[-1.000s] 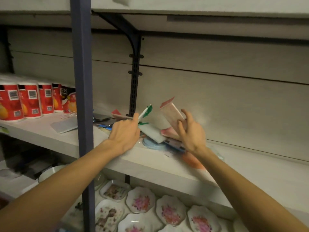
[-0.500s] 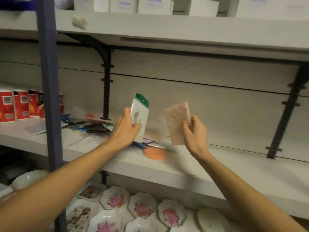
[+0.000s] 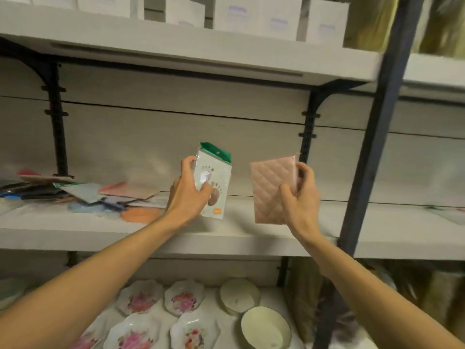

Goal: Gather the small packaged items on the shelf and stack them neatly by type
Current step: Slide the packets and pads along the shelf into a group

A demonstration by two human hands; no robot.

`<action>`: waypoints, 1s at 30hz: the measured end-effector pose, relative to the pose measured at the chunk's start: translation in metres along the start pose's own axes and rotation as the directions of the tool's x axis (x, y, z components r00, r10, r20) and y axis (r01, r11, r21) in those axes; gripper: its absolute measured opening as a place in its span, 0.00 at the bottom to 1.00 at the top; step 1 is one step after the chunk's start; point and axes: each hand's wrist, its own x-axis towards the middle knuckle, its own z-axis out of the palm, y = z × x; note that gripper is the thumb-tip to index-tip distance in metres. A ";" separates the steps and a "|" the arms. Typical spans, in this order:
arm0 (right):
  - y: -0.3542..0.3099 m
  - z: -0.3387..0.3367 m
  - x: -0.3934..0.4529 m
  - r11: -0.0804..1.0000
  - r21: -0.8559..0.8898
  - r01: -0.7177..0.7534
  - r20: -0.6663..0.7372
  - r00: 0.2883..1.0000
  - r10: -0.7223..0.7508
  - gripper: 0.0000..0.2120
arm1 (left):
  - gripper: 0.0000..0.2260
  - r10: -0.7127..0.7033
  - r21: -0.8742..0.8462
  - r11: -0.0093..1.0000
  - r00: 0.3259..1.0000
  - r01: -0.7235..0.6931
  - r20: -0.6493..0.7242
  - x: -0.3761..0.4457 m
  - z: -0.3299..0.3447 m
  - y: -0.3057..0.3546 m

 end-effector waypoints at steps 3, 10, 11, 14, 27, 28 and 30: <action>0.009 -0.057 -0.010 0.999 -0.046 0.006 -0.082 0.997 -0.009 0.21 | 0.27 0.052 -0.078 0.996 0.997 -0.047 0.065 -0.015 0.048 0.026; 0.026 -0.196 -0.034 0.966 -0.248 -0.071 -0.383 0.923 -0.031 0.21 | 0.29 0.393 -0.132 0.919 0.890 -0.372 0.231 -0.067 0.153 0.095; 0.027 -0.216 -0.036 0.959 -0.268 -0.094 -0.416 0.909 -0.028 0.21 | 0.30 0.448 -0.132 0.894 0.848 -0.428 0.283 -0.073 0.168 0.105; 0.035 -0.269 -0.040 0.931 -0.316 -0.184 -0.484 0.875 0.009 0.22 | 0.31 0.522 -0.167 0.851 0.767 -0.498 0.372 -0.091 0.214 0.136; 0.123 -0.403 -0.009 0.856 -0.103 -0.507 -0.676 0.667 0.313 0.21 | 0.23 -0.001 -0.251 0.954 0.841 0.163 0.540 -0.082 0.418 0.210; 0.132 -0.411 -0.005 0.846 -0.082 -0.527 -0.680 0.650 0.339 0.23 | 0.22 -0.079 -0.197 0.955 0.828 0.224 0.556 -0.076 0.434 0.215; 0.150 -0.430 0.010 0.835 -0.077 -0.545 -0.686 0.637 0.353 0.26 | 0.23 -0.205 -0.133 0.931 0.787 0.341 0.582 -0.061 0.465 0.225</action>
